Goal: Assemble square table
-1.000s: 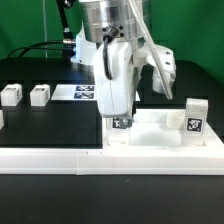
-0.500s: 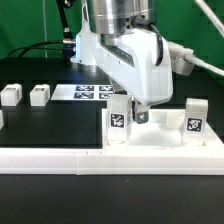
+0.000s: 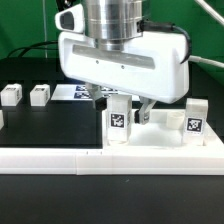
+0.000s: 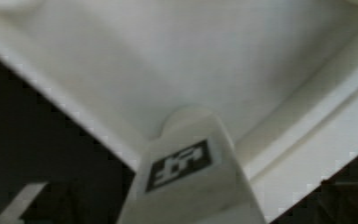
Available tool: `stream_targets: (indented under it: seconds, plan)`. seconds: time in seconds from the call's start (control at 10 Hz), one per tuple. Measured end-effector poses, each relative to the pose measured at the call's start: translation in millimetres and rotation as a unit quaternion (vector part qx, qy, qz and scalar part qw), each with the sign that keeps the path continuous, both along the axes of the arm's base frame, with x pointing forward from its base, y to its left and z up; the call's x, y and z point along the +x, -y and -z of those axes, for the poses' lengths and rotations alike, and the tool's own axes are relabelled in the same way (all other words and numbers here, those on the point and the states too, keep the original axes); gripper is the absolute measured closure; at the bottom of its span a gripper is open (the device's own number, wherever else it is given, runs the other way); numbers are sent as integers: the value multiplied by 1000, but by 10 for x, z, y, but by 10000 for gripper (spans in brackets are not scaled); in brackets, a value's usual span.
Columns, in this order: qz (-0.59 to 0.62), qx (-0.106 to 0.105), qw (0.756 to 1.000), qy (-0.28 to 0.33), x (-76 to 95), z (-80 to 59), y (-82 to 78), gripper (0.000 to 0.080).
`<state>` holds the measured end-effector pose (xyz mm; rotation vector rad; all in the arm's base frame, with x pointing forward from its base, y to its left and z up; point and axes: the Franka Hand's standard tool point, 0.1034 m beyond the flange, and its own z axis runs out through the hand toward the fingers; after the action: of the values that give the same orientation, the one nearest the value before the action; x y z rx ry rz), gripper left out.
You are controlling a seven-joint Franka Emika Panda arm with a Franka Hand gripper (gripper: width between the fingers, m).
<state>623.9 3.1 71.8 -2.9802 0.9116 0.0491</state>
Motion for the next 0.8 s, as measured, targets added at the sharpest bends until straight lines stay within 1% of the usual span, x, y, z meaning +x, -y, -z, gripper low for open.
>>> stream_targets:
  seconds: [0.1,0.2,0.4,0.6,0.7,0.8]
  plan:
    - [-80,-5,997,9,31,-17,-4,150]
    - [-109,-4,994,9,30,-15,20,150]
    - [-94,-4,995,8,25,-9,17,150]
    - [-78,-5,997,8,25,-8,17,408]
    - [-44,-5,999,7,24,-7,14,408]
    - [0,-5,1000,6,24,-7,10,509]
